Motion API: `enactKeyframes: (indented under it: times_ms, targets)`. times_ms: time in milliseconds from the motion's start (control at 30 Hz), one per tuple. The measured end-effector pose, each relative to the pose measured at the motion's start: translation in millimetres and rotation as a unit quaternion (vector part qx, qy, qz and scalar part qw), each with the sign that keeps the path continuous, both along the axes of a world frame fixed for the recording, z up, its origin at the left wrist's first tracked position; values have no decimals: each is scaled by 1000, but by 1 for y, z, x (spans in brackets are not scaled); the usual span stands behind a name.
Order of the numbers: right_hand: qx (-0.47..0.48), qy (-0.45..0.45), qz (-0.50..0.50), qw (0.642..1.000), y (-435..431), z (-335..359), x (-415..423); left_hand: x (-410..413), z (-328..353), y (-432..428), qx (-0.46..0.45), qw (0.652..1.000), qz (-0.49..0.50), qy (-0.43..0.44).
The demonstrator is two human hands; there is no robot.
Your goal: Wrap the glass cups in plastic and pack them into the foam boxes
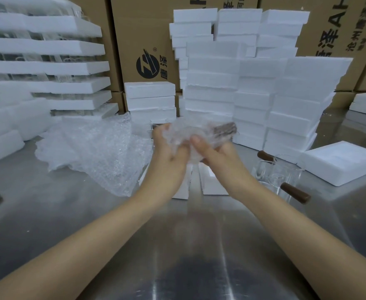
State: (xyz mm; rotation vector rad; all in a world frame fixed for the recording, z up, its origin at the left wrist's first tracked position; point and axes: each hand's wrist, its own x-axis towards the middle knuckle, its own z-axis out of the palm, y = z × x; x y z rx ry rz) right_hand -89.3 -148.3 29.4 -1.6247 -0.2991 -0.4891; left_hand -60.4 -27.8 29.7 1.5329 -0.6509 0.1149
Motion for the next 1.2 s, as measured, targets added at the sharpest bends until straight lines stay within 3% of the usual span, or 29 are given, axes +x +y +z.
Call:
enactKeyframes:
  times_ms: [100, 200, 300, 400, 500, 633, 767, 833, 933, 1000, 1033, 1067, 1133, 1200]
  targets:
    - [78, 25, -77, 994, -3, 4, 0, -7, -11, -4, 92, 994, -1, -56]
    - [28, 35, -150, 988, -4, 5, 0, -1, -6, 5, 131, 983, 60, -113]
    - [-48, 33, -170, 984, 0, 3, -4, 3, 1, 10, 159, 971, 21, -179]
    - [-97, 33, -167, 981, 9, -4, -7, 5, 1, 11, 250, 931, 15, -264]
    - [-95, 17, -176, 980, 10, -5, -7, 10, 2, 11, 238, 930, 36, -280]
    - [-24, -50, -123, 991, 12, -6, -7, 18, 5, 15, 182, 950, 83, -242]
    - [-116, -74, -112, 984, 12, -8, -7, 18, 3, 16, 180, 947, 114, -240]
    - [-148, -67, -110, 981, 9, -10, -4, 16, 1, 15, 237, 917, 140, -287]
    - [-201, -63, -129, 969, 6, -11, -2, 15, 0, 16, 310, 839, 203, -400]
    - [-207, -65, -132, 967, 6, -10, -2, 17, 0, 17, 335, 804, 219, -440]
    - [-196, -68, -130, 970, 6, -9, -2, 18, 1, 18, 332, 808, 208, -441]
    - [-171, -70, -128, 974, 6, -8, -3, 16, 4, 18, 307, 832, 186, -422]
    - [-108, -59, -136, 983, 5, -6, -4, 10, 10, 19, 215, 912, 153, -314]
    - [-68, -47, -138, 987, 4, -5, -4, 10, 10, 17, 183, 952, 130, -207]
